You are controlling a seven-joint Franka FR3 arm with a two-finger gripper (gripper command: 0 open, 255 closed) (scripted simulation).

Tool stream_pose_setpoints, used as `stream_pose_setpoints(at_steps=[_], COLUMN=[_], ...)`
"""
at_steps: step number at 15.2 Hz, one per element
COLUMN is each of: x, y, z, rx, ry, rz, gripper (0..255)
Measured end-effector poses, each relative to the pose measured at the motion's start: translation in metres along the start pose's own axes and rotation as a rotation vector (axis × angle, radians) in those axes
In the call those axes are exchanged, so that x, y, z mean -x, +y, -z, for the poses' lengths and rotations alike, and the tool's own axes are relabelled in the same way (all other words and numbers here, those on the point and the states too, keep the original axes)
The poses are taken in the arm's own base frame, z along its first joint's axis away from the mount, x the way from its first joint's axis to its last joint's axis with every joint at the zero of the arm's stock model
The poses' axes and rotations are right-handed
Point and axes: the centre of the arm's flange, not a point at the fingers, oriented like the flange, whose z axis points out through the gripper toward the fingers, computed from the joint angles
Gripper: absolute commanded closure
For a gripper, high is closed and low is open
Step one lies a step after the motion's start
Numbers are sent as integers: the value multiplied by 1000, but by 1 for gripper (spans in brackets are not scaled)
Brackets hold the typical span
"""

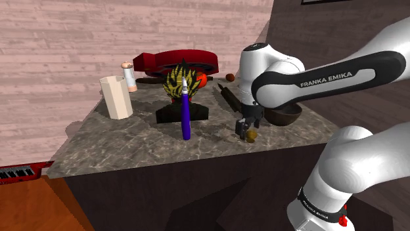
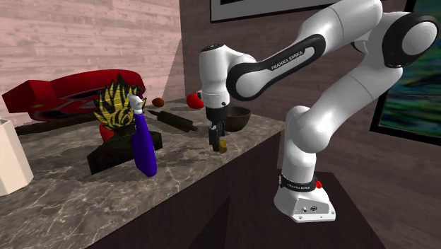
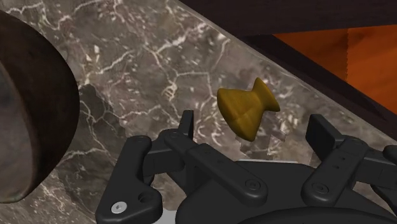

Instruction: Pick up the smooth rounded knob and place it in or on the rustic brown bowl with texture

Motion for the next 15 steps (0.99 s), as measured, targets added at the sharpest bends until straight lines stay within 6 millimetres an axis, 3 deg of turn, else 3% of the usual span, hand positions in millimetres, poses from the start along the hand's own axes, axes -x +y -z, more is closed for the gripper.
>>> stream_pose_setpoints(at_steps=[4, 9, 10, 15], x=[1, 1, 1, 1], y=[0, 0, 0, 0], z=[-18, -20, -20, -20], rx=[0, 0, 0, 0], ry=[0, 1, 1, 1], rz=[0, 0, 0, 0], gripper=[0, 0, 255, 255])
